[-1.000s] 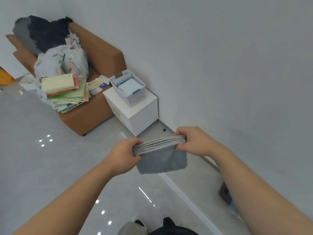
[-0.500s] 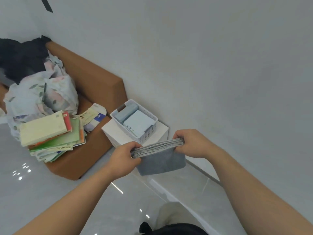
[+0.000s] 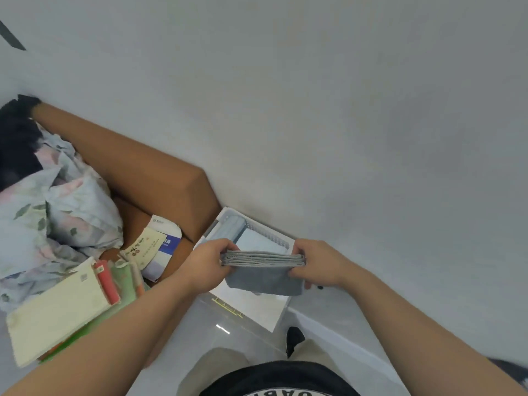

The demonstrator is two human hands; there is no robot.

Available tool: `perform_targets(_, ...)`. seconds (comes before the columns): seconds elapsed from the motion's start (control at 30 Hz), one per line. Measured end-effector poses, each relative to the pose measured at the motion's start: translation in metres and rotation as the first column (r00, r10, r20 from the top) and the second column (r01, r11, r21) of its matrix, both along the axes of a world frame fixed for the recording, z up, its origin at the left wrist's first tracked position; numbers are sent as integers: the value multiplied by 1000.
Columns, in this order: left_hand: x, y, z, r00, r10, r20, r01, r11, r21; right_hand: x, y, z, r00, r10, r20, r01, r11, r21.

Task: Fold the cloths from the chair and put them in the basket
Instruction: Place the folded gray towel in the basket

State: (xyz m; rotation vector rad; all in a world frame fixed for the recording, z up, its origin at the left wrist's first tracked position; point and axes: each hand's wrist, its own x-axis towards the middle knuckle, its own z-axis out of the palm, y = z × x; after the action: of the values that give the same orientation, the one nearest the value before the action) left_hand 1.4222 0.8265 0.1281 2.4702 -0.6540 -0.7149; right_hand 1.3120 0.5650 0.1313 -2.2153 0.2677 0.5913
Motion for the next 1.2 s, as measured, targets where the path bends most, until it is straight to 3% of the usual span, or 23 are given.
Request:
perform_targets(0.23,110,-4,-37,964,-252,-85,259,962,88,42,42,-33,974,-189,-127,197,979,54)
perform_targets(0.43,174,-8,-71,865,-460,-203,480,875,63,67,75,-46,855,-459,-241,491,866,96)
perform_targets(0.53,192,-16,-79,833,-538,-133,544,839,10,79,79,-54,808,-537,-240,562,826,45)
perform_targets(0.67,207,-13,-100,833,-552,16,552,831,-75,89,83,-70,787,-609,-93,604,793,-81)
perform_targets(0.87,198,12,-189,664,-724,187,733,679,29,75,123,-168,822,-566,54,567,810,-146)
perform_targets(1.03,184,39,-253,428,-864,267,864,477,158,61,164,-234,862,-487,140,507,831,-228)
perform_targets(1.1,183,40,-255,466,-842,273,853,509,116,62,166,-238,844,-499,198,536,808,-246)
perform_targets(1.2,190,32,-242,632,-729,262,759,650,-23,66,153,-225,794,-547,267,605,758,-244)
